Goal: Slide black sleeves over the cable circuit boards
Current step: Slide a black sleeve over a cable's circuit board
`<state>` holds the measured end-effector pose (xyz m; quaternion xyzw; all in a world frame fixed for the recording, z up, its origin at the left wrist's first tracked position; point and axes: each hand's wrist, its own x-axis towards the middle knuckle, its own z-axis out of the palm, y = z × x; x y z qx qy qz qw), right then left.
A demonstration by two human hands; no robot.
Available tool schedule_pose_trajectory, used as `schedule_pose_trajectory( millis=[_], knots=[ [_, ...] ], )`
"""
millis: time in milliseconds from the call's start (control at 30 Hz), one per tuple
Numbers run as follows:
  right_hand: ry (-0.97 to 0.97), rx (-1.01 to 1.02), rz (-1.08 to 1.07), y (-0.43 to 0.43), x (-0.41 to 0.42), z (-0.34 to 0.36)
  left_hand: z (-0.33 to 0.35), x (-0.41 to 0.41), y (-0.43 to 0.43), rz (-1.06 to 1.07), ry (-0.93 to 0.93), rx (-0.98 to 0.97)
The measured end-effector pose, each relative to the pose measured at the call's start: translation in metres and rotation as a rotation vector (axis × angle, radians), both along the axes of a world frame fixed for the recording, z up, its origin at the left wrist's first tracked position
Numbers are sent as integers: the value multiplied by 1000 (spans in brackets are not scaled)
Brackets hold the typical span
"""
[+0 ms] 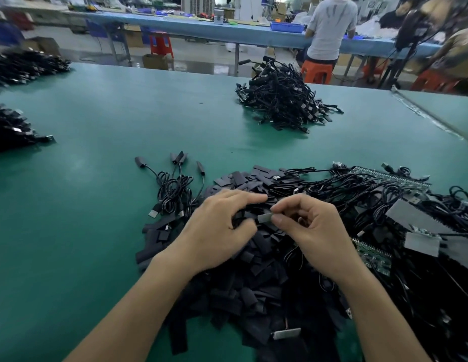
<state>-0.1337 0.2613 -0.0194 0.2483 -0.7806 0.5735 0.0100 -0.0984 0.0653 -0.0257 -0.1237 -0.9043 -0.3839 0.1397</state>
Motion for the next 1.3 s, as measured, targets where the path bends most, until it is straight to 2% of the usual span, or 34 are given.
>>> schedule_pose_trajectory(
  millis=[100,167,300,467,567,700,767,900,1033,1200,1300],
  knots=[
    [21,-25,14,0,0,-1,-1,-2,5,-35,-3,-8],
    [52,-29,13,-1,1,-2,-4,-3,6,-37,-12,53],
    [154,-44,-22,-1,-1,-6,-5,-7,1,-73,-171,290],
    [327,57,-140,-6,-1,-10,-11,-9,-3,-162,-314,321],
    [347,265,-259,-6,-2,-13,-17,-12,-6,-38,-283,365],
    [238,741,-345,-3,-3,-17,-27,-12,-12,104,-248,418],
    [143,800,-334,-6,-2,-19,-31,-12,-14,151,-211,401],
    [140,718,-375,-12,-5,-20,-33,-16,-16,213,-151,368],
    [225,605,-451,-11,-7,-24,-32,-18,-17,220,-105,344],
    [355,427,-575,-7,-4,-23,-19,-15,-13,228,3,468],
    [328,368,-548,-8,-4,-21,-13,-14,-8,182,-7,586]
  ],
)
